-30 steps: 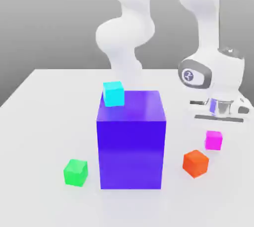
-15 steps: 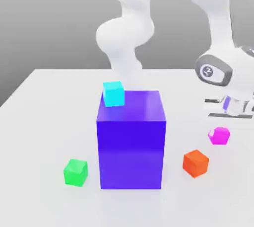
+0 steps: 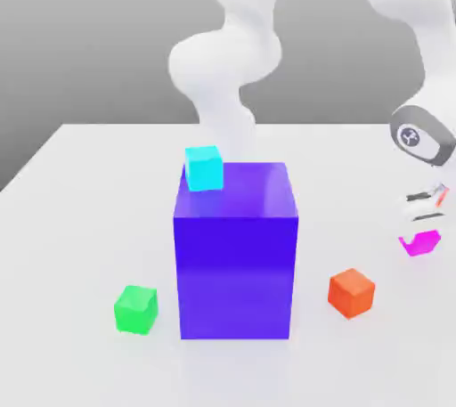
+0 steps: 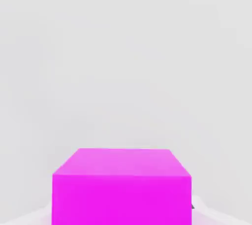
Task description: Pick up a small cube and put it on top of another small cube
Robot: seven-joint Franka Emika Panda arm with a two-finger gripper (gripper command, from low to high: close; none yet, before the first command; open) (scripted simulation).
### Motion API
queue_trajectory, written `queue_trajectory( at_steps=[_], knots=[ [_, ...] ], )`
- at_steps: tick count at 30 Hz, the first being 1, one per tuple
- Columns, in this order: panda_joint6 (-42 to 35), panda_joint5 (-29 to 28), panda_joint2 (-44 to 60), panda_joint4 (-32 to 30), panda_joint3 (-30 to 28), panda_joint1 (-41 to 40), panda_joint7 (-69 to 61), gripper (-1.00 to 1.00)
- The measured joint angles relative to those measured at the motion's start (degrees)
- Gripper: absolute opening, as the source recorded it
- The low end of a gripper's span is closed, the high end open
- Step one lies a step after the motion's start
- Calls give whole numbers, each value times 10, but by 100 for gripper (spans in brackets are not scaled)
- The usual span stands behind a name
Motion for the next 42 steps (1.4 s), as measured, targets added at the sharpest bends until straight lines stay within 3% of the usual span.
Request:
queue_trajectory(
  at_steps=[9,20,28,37,42],
  knots=[
    [-56,82,-65,68,11,-61,-131,-100],
    [-101,140,-173,121,-46,-180,-224,-100],
    [-107,145,-241,130,-105,-282,-237,-100],
    [-91,131,-313,141,-211,-386,-223,-100],
    [-50,59,-303,67,-226,-447,-114,-100]
  ],
)
